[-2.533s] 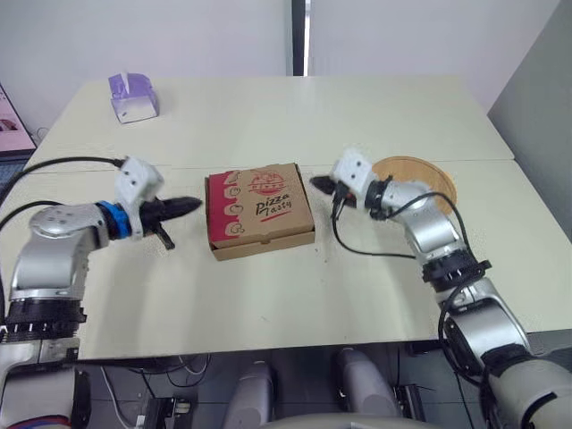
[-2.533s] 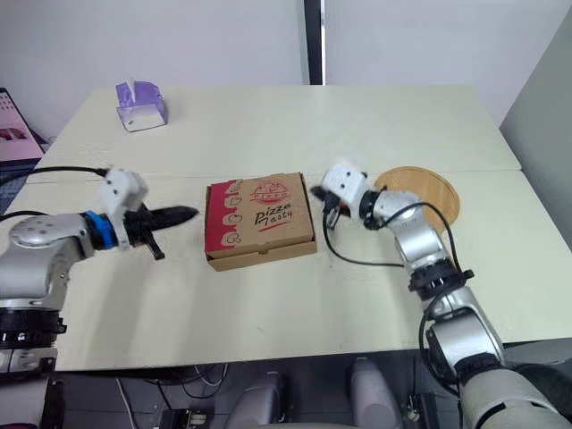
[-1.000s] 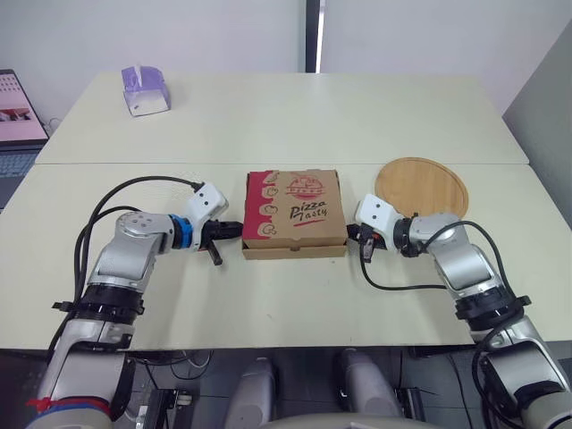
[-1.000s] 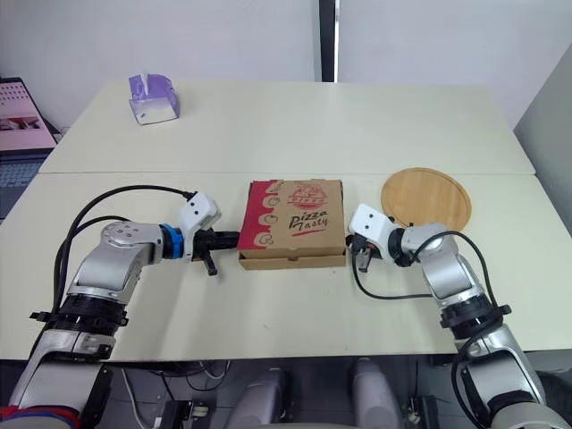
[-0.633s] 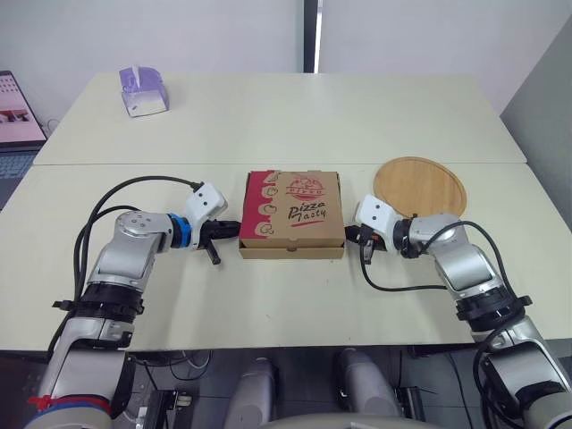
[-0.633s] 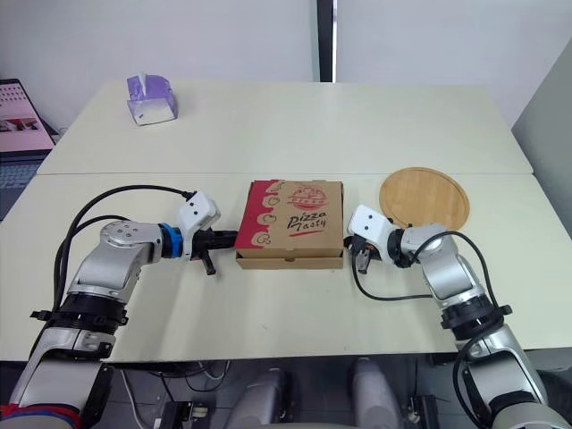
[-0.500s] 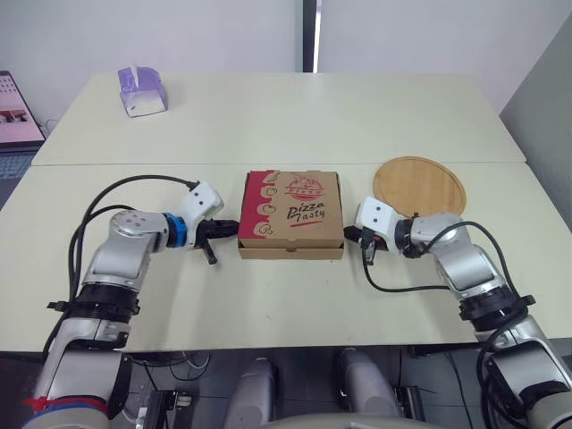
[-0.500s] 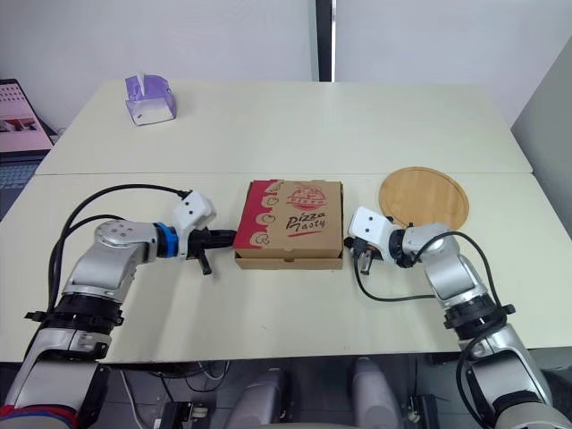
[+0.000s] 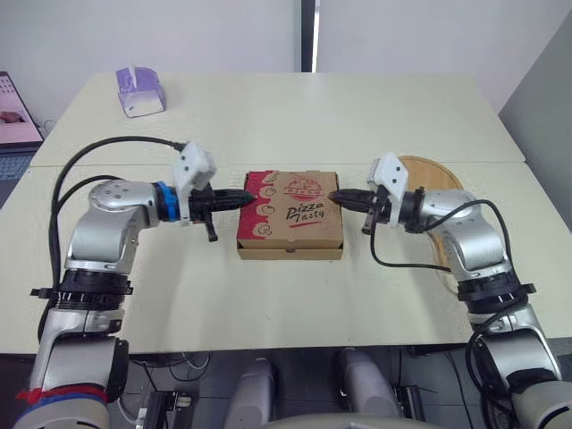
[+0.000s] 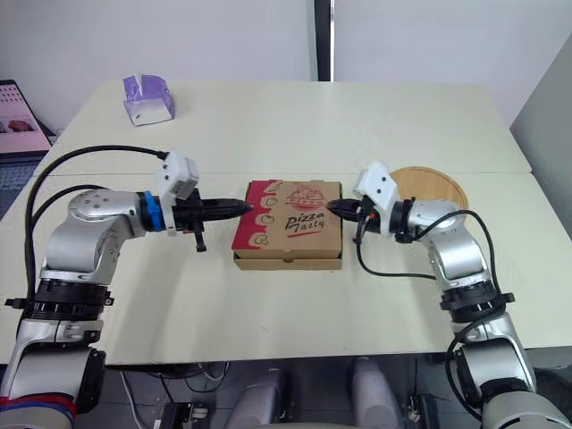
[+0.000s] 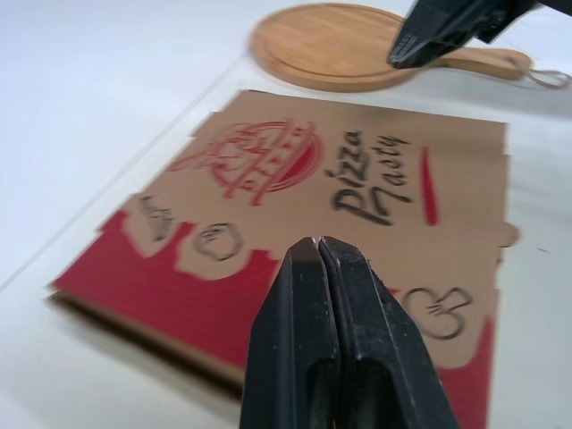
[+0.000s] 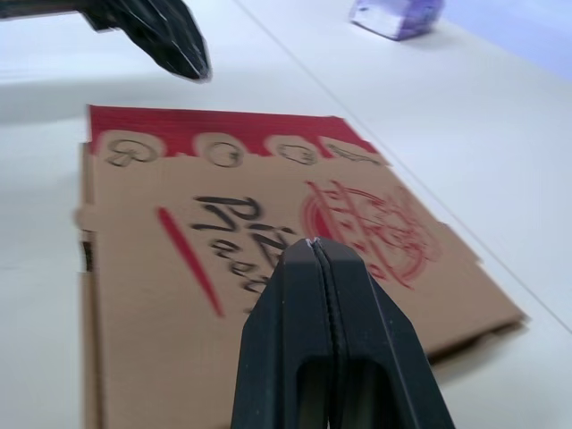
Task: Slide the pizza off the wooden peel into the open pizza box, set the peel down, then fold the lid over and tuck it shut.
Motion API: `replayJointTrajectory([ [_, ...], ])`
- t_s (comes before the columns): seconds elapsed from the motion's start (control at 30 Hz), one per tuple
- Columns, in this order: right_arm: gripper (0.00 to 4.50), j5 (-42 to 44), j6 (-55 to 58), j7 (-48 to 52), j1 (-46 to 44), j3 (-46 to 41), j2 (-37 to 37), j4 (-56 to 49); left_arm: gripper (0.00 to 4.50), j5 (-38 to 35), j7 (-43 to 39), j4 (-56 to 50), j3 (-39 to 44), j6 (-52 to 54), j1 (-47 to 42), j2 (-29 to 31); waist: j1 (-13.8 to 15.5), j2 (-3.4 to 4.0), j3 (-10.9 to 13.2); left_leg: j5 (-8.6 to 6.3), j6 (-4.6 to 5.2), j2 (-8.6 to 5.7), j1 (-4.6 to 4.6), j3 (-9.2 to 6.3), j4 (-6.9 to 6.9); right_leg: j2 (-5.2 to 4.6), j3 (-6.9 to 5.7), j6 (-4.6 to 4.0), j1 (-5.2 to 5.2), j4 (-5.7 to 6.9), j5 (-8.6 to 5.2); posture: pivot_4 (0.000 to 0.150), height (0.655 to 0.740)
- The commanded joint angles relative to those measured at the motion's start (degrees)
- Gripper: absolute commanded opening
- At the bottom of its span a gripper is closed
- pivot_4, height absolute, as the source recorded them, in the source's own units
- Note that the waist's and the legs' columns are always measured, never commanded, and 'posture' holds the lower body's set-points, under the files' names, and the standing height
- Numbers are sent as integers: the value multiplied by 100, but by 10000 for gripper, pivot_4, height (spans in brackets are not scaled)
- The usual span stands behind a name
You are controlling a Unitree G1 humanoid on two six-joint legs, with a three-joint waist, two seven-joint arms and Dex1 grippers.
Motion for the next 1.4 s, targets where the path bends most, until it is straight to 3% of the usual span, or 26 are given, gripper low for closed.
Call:
replayJointTrajectory([
  [0.03,185,-227,-295,-12,203,354,7,-185,0,537,40,95,-376,-605,218,95,1,0,0,0,0,1,0,-1,0,1,-1,0,0,0,0,1500,7400],
  [0.27,185,-1236,-1273,-520,376,920,-80,689,0,1153,589,1145,-612,-1650,376,-185,7,1,-12,1,0,1,31,8,1,0,5,0,25,-2,0,1500,7400],
  [0.37,185,-1196,-1304,-348,518,929,-193,538,0,970,486,999,-523,-1599,569,-158,3,-1,-18,-1,2,3,101,8,-6,1,3,27,100,-15,-23,1500,7400],
  [0.5,185,-1010,-1106,-158,704,862,-286,230,0,693,321,616,-386,-1444,833,-119,5,-2,-31,-1,2,5,100,6,-7,1,3,22,97,-11,-20,1500,7400],
  [0.83,185,-620,-609,70,630,666,-332,329,0,776,287,501,-443,-1167,1026,32,1,-2,-33,-2,3,5,100,7,-8,1,4,0,96,-12,-7,1500,7400],
  [1.4,185,-754,-635,41,542,690,-388,583,0,853,385,691,-478,-1114,929,44,6,-2,-63,-2,4,5,100,7,-8,1,4,11,97,-14,-14,1500,7400],
])
